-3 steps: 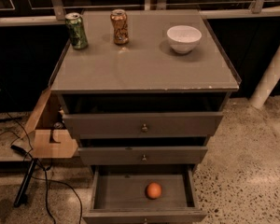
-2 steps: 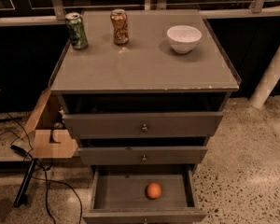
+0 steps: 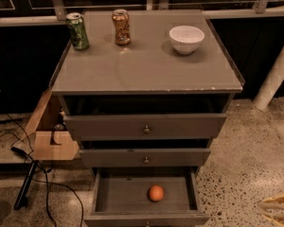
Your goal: Pick orange from bottom drawer and place on counter
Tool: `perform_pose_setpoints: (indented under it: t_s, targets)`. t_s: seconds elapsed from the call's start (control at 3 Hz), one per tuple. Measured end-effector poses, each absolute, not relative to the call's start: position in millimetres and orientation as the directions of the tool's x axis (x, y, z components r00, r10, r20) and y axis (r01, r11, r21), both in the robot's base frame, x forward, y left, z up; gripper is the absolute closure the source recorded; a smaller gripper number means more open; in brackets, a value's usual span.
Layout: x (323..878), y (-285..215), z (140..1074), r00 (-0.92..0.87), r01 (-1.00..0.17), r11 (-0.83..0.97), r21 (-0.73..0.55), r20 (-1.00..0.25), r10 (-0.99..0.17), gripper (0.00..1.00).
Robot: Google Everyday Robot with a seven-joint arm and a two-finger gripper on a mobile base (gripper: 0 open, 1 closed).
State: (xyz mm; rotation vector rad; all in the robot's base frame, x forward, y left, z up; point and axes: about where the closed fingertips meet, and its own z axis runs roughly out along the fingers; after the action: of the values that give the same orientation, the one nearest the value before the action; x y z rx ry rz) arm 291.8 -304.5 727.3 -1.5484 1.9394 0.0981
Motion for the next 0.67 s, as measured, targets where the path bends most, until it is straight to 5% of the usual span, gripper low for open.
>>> perform_pose_setpoints:
  t_s: [0.67]
  targets:
    - [340, -292, 606, -0.111, -0.898, 0.332, -0.288, -0.581, -0.806, 1.00]
